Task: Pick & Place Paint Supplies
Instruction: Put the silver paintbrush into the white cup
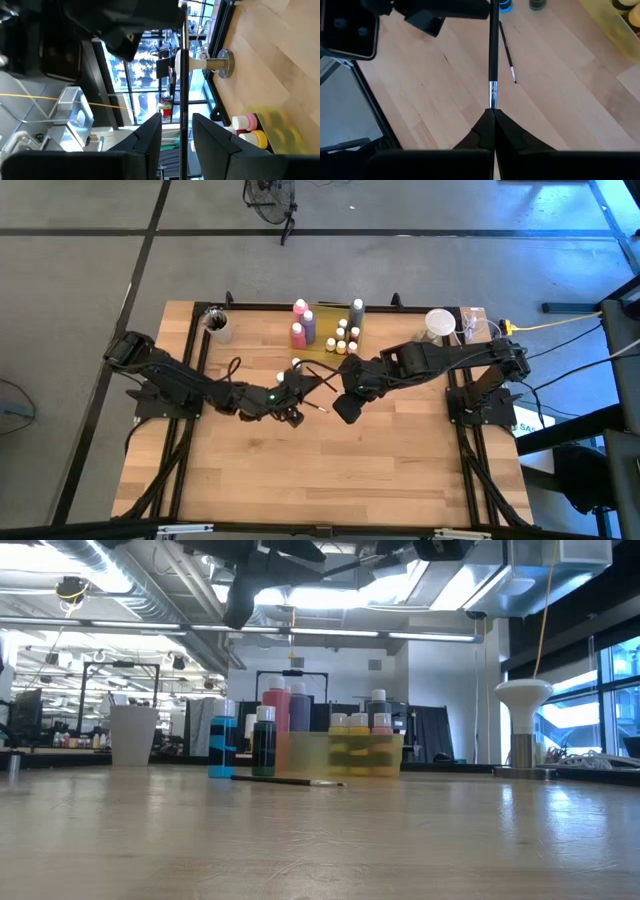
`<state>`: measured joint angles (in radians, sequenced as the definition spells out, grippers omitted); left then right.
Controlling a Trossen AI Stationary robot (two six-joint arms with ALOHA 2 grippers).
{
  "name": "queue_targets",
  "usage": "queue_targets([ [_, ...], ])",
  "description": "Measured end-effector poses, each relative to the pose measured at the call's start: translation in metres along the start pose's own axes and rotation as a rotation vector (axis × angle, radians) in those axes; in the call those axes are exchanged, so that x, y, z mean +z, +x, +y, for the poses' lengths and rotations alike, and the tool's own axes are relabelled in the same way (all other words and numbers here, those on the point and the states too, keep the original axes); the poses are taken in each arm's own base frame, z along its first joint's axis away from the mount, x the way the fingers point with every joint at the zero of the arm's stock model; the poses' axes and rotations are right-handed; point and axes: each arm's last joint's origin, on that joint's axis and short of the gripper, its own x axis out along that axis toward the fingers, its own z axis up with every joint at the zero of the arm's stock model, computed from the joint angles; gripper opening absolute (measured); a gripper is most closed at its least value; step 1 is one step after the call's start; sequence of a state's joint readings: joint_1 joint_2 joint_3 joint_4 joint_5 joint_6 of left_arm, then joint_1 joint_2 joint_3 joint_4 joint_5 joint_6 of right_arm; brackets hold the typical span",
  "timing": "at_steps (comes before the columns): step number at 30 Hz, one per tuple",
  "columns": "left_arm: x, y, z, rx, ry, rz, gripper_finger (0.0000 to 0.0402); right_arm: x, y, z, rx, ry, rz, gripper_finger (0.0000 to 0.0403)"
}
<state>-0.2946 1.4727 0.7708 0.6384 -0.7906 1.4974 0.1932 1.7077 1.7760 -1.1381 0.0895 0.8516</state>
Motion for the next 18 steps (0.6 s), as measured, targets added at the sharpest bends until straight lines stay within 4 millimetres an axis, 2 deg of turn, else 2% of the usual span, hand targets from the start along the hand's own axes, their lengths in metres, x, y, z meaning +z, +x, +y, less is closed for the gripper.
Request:
queue_targets([
  [18, -0.0099, 0.0089, -0.0001, -0.006, -0.044, 0.022, 0.0100, -0.0019, -0.0002, 0.0014, 0.001, -0.021, 0.003, 0.0000],
])
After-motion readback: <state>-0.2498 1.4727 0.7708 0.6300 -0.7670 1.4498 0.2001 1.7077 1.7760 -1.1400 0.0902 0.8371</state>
